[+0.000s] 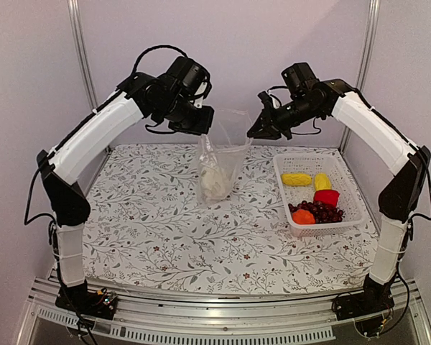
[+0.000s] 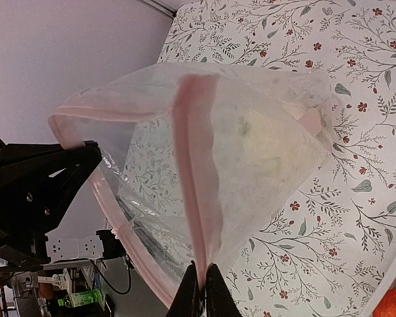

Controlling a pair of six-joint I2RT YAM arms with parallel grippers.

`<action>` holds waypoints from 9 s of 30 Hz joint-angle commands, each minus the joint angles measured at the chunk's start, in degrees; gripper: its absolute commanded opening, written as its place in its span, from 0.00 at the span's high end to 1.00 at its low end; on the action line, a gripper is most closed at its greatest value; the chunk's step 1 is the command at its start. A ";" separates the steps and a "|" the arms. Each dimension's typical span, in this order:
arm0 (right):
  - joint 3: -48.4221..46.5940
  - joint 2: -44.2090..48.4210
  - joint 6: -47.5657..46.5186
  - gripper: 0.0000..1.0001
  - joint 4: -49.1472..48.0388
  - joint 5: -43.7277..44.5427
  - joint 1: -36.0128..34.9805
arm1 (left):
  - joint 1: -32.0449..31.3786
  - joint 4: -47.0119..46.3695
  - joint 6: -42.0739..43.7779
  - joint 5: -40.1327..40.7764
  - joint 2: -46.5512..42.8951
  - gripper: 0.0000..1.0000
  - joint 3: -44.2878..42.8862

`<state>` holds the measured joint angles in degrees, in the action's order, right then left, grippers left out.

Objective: Place the food in the zip-top bag and seal the zipper
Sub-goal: Pass from the right arm to the left, then adjust the fake vegetable in the bin, then pick up the fake vegetable from the bin, then place the fake vegetable in the zipper food storage bag, then pass from the left arm to the right, then pass from the right arm to the left

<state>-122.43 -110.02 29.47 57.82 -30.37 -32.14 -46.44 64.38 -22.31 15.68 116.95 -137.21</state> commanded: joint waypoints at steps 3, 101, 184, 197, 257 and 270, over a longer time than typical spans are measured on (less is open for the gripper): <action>-0.06 -2.00 0.27 0.94 2.41 -1.60 -0.31 | 0.16 1.92 2.13 -4.52 2.08 1.00 2.86; 29.83 4.25 -16.35 0.19 3.31 10.46 20.81 | 6.13 -14.55 -4.43 -26.47 -5.05 1.00 17.12; 16.13 16.21 1.26 0.54 -24.37 -2.44 3.43 | 8.09 -17.87 -7.89 -32.18 -3.84 1.00 17.70; 15.24 9.51 -0.96 0.50 -20.58 6.97 -0.27 | 8.69 -18.98 -9.01 -33.90 -3.74 1.00 17.15; 1.32 0.84 0.57 1.00 -0.90 11.29 -3.20 | 1.89 5.39 -8.48 -19.52 -3.14 1.00 4.72; -0.14 0.87 1.12 0.86 -3.26 7.86 -3.21 | 3.02 4.06 -8.69 -23.16 -3.17 1.00 8.11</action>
<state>-124.40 -109.58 30.61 56.31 -20.71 -35.59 -43.70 69.87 -32.21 -7.46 112.31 -130.19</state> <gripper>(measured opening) 0.094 0.004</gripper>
